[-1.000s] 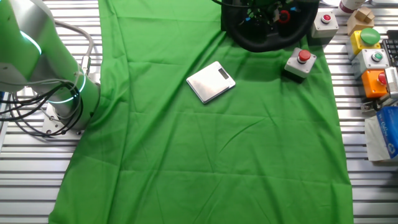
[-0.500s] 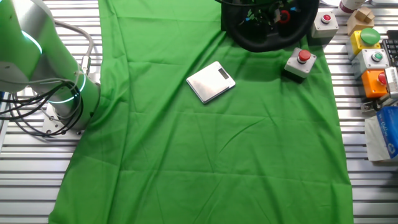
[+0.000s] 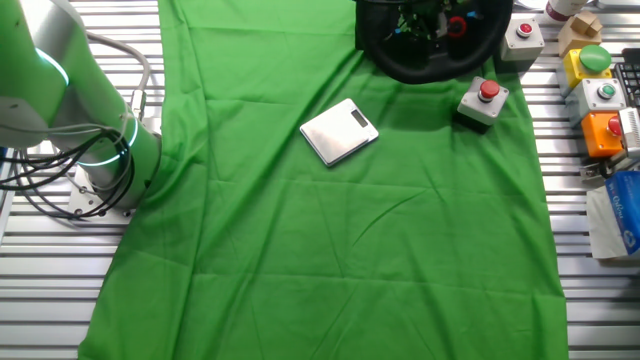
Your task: Rotate the steering wheel 90 degrees counterclockwise
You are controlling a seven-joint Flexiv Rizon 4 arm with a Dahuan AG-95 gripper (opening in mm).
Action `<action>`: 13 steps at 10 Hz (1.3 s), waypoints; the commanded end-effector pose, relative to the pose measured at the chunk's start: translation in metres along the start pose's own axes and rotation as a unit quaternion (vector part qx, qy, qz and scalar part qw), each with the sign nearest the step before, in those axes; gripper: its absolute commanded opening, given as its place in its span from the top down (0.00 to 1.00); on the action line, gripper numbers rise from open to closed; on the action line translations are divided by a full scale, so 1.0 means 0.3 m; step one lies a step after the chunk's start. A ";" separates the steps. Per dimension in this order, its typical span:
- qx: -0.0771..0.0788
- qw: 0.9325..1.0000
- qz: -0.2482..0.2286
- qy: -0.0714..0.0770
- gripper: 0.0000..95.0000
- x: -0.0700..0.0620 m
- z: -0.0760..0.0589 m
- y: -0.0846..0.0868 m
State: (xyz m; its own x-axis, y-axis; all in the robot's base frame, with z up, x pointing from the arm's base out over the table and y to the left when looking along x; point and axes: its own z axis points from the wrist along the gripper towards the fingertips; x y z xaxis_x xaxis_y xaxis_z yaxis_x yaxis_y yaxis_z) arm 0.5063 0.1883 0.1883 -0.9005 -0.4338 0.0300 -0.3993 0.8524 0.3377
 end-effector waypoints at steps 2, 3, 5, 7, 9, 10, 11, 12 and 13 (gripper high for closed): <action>0.000 0.999 0.042 -0.006 1.00 0.002 -0.001 0.000; 0.000 0.999 0.045 -0.006 1.00 0.002 -0.001 0.000; -0.001 0.999 0.038 -0.006 1.00 0.003 -0.002 0.000; -0.003 1.000 0.027 -0.004 1.00 0.053 -0.037 -0.040; -0.005 1.000 0.009 -0.003 1.00 0.142 -0.061 -0.130; -0.006 1.000 0.000 -0.005 1.00 0.187 -0.057 -0.183; -0.008 1.000 -0.007 -0.006 1.00 0.214 -0.052 -0.220; -0.013 1.000 -0.019 -0.007 1.00 0.243 -0.050 -0.277; -0.014 1.000 -0.024 -0.007 1.00 0.249 -0.051 -0.295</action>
State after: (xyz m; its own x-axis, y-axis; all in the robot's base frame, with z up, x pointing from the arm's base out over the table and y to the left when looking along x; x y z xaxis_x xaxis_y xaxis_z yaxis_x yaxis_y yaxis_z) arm 0.4777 0.0709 0.1736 -0.8789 -0.4770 -0.0034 -0.4454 0.8180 0.3640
